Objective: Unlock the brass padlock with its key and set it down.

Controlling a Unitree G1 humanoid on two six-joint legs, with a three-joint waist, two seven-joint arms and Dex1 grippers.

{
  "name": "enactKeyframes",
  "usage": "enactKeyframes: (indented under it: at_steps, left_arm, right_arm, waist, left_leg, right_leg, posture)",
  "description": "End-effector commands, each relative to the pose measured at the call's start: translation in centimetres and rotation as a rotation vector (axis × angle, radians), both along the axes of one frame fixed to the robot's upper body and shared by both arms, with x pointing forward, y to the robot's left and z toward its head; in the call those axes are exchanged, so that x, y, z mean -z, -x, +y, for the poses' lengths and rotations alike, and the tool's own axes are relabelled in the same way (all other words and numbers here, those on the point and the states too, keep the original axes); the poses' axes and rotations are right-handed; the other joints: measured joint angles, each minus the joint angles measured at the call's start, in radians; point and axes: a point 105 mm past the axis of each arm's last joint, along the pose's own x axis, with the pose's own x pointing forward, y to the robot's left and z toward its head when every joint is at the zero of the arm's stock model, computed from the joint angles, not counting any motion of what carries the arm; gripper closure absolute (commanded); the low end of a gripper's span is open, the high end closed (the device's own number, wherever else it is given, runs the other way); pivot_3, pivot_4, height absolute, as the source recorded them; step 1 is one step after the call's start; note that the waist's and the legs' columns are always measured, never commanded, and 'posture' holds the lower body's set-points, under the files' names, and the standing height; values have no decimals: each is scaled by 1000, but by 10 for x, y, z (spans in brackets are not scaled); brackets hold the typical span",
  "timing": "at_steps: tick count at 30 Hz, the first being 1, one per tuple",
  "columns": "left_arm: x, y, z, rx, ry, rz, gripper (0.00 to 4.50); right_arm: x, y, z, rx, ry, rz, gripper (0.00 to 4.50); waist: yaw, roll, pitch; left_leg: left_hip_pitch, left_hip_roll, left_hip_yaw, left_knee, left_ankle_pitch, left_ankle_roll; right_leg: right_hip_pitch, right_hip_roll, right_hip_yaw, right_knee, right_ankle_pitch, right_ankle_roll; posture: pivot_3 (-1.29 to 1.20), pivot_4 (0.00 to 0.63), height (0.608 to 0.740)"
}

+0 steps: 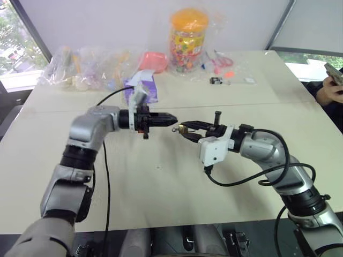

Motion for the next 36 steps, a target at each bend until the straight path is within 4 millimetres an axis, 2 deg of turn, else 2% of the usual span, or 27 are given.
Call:
enactKeyframes:
  at_steps: [1, 5, 6, 13, 19, 22, 30, 31, 36]
  left_arm:
    - [6, 10, 4, 43, 15, 91, 1930]
    - [10, 14, 1, 54, -19, 50, 150]
    - [10, 16, -1, 58, -25, 34, 34]
    - [16, 16, -12, 52, -48, -37, 34]
    - [18, 6, -19, 5, -32, -38, 34]
    - [15, 2, -23, -14, -7, -35, 857]
    - [17, 3, -28, -12, 1, -33, 4294]
    - [17, 3, -29, -11, 3, -32, 4463]
    - [17, 5, -29, 0, -3, -33, 4463]
  right_arm:
    - [-9, 4, 2, -23, -18, -32, 3801]
    - [-9, 4, 2, -23, -17, -32, 3801]
    - [-9, 4, 2, -23, -16, -32, 3801]
    - [-11, 4, 2, -24, -16, -33, 3801]
    - [-11, 4, 2, -24, -20, -35, 3801]
    - [-11, 5, 3, -22, -21, -35, 3801]
    - [-11, 6, 3, -22, -20, -36, 3801]
    - [-11, 6, 3, -23, -19, -36, 3801]
    - [-10, 7, 4, -28, -18, -32, 3801]
  waist:
    - [-1, 0, 0]
    - [2, 0, 0]
    - [3, 0, 0]
    - [3, 0, 0]
    - [2, 0, 0]
    - [3, 0, 0]
    - [3, 0, 0]
    - [2, 0, 0]
    - [3, 0, 0]
  left_leg:
    - [0, 0, 0, 0, 0, 0]
    - [0, 0, 0, 0, 0, 0]
    - [0, 0, 0, 0, 0, 0]
    - [0, -1, 0, 0, 0, -1]
    - [0, 0, 0, 0, 0, -1]
    - [0, 0, 0, 0, 0, -1]
    - [0, -1, 0, 0, 0, -1]
    - [0, -1, 0, 0, 0, -1]
    - [0, 0, 0, 0, 0, -1]
  right_leg:
    - [0, 0, 0, 0, 0, 0]
    - [0, 0, 0, 0, 0, 0]
    - [0, 0, 0, 0, 0, 0]
    - [0, -1, 0, 0, 0, 0]
    - [0, -1, 0, 0, 0, 0]
    - [0, -1, 0, 0, 0, 0]
    - [0, -1, 0, 0, 0, 0]
    - [0, -1, 0, 0, 0, 0]
    - [0, -1, 0, 0, 0, 0]
  posture:
    - [0, 150, 737]
    - [0, 150, 737]
    - [0, 150, 737]
    - [0, 150, 737]
    - [0, 150, 737]
    - [0, 150, 737]
    - [0, 150, 737]
    - [0, 150, 737]
    - [0, 150, 737]
